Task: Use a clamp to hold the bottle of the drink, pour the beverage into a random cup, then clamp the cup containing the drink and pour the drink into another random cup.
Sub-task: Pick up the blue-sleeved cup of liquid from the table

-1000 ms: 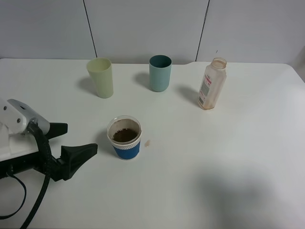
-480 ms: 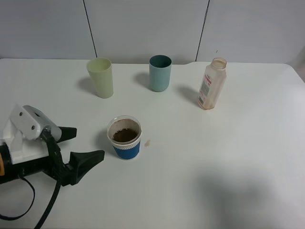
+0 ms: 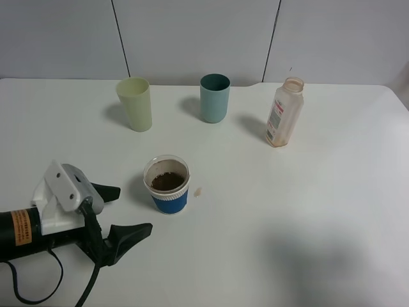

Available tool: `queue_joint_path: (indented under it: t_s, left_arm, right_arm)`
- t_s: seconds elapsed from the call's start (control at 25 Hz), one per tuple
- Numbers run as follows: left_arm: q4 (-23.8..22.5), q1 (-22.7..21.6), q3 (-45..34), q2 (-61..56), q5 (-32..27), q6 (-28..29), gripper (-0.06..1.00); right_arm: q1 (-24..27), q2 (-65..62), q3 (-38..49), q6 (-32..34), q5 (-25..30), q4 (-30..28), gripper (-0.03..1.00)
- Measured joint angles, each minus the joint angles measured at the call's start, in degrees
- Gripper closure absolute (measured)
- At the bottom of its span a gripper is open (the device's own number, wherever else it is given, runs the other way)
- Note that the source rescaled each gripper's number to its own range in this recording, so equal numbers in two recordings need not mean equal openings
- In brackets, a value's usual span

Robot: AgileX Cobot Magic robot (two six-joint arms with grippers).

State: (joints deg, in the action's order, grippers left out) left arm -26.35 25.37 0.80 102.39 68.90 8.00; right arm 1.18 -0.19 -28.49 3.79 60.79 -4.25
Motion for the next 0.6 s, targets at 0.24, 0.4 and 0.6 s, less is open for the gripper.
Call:
queue_joint_path:
  t_s: [0.24, 0.4, 0.6]
  left_arm:
    - [1.34, 0.00, 0.00, 1.44, 0.06, -2.77, -0.06]
    - [2.39, 0.00, 0.00, 1.44, 0.11, -3.76, -0.06]
    - [2.39, 0.00, 2.36, 1.50, 0.11, -3.78, -0.06]
  right_arm:
    - [0.00, 0.00, 0.00, 0.00, 0.00, 0.00, -0.03]
    - [0.00, 0.00, 0.00, 0.00, 0.00, 0.00, -0.03]
    - [0.00, 0.00, 0.00, 0.00, 0.00, 0.00, -0.03]
